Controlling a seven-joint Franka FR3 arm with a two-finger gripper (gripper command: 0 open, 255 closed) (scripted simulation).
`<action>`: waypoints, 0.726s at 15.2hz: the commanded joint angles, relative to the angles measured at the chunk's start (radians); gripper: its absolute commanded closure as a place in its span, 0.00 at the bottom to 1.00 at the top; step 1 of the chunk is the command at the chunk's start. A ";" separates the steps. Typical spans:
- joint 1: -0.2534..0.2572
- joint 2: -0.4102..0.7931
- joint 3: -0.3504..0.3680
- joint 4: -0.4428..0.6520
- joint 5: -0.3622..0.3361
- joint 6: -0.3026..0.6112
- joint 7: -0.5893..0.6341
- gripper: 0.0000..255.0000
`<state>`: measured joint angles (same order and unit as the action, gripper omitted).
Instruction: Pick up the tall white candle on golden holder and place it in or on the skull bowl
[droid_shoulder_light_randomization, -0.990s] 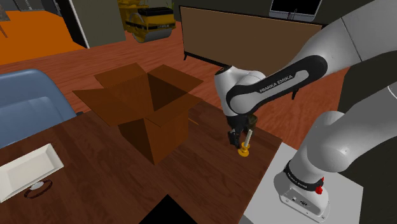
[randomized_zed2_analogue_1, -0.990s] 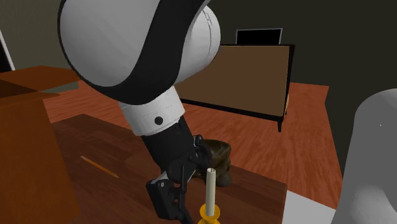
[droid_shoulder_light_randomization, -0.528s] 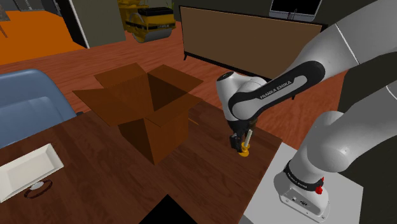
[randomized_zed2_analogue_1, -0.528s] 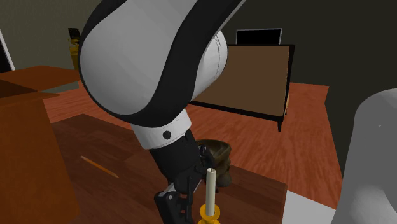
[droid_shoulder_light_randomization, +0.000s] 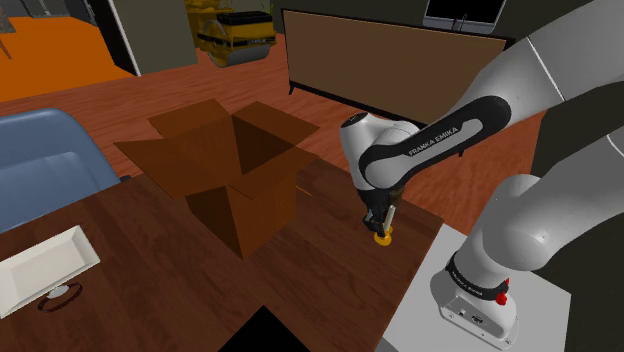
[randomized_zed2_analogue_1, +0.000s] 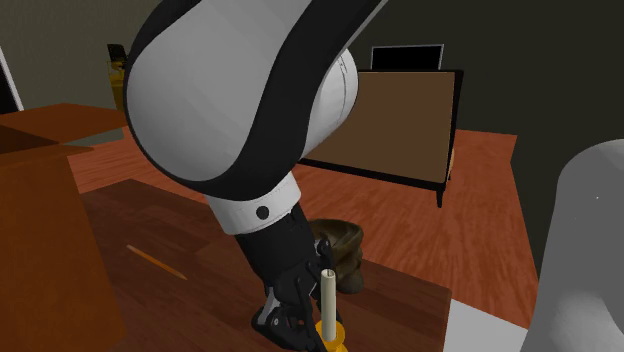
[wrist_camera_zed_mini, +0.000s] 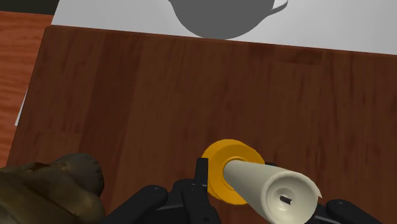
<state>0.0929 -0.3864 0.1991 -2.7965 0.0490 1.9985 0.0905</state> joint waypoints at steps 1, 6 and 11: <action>0.000 0.000 0.000 0.000 0.000 0.000 0.000 1.00; 0.000 0.000 0.000 0.000 0.000 0.000 0.000 1.00; 0.003 -0.062 -0.007 0.029 0.003 -0.090 -0.008 1.00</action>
<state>0.0959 -0.4325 0.1946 -2.7728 0.0520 1.9293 0.0858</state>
